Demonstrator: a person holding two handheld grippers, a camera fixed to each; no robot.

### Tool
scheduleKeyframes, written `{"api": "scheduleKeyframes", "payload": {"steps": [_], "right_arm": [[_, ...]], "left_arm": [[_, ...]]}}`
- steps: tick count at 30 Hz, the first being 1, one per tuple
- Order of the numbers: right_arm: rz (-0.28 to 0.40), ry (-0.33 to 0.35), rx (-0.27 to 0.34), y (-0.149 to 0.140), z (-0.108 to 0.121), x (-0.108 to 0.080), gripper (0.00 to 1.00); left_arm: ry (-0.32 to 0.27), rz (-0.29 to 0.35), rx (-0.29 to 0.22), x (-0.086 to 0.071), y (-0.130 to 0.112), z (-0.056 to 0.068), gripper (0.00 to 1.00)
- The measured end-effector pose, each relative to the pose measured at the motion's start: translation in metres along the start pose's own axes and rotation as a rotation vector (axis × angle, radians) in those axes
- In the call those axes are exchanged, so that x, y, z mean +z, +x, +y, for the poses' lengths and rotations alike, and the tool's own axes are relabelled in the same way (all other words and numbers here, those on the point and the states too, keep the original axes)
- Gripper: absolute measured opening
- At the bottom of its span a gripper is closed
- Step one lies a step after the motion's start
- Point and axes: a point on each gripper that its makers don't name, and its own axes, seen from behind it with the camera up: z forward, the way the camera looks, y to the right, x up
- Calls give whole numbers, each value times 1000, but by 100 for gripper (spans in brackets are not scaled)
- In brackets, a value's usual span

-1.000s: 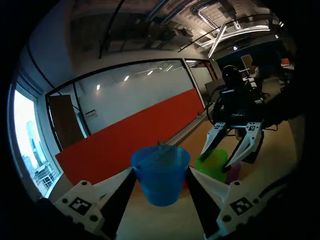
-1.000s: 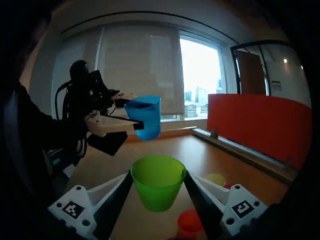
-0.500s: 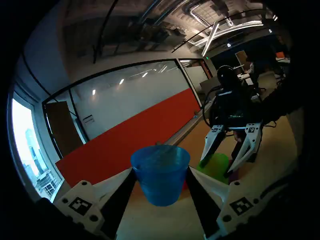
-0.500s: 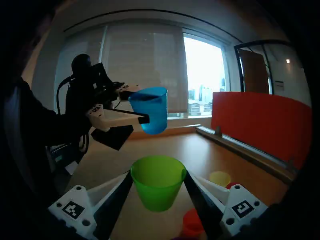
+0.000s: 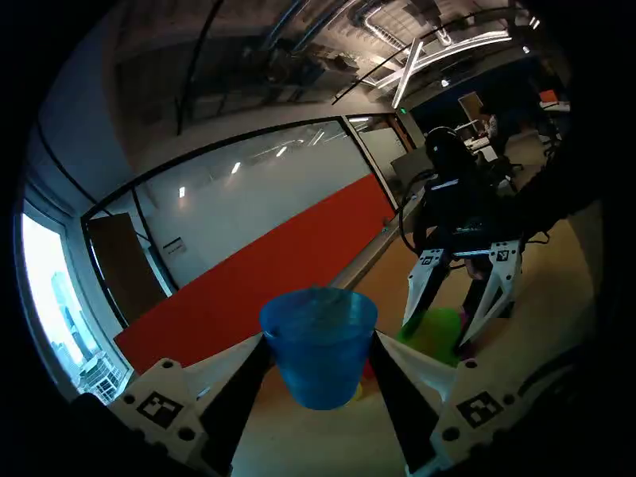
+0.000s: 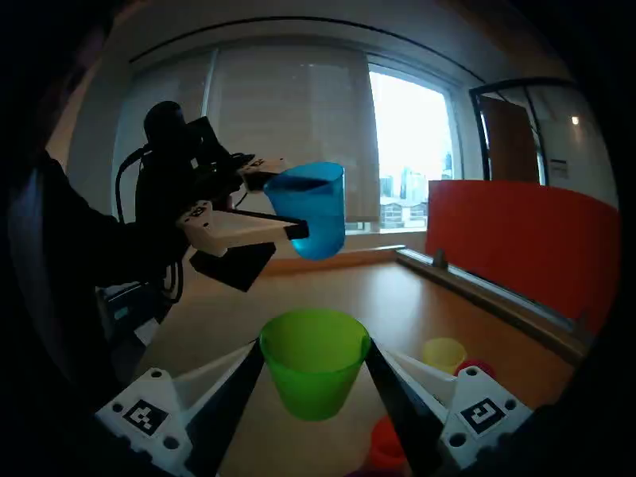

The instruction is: Pour water

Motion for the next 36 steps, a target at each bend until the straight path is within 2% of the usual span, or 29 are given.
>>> {"api": "scheduleKeyframes", "payload": {"steps": [9,36], "right_arm": [[2,7,0,-3,-4,0,93],[1,48,-2,-3,-16,2,93]], "left_arm": [[-3,1,49,-1,3,1,82],[-34,32,141,-3,14,13,83]]}}
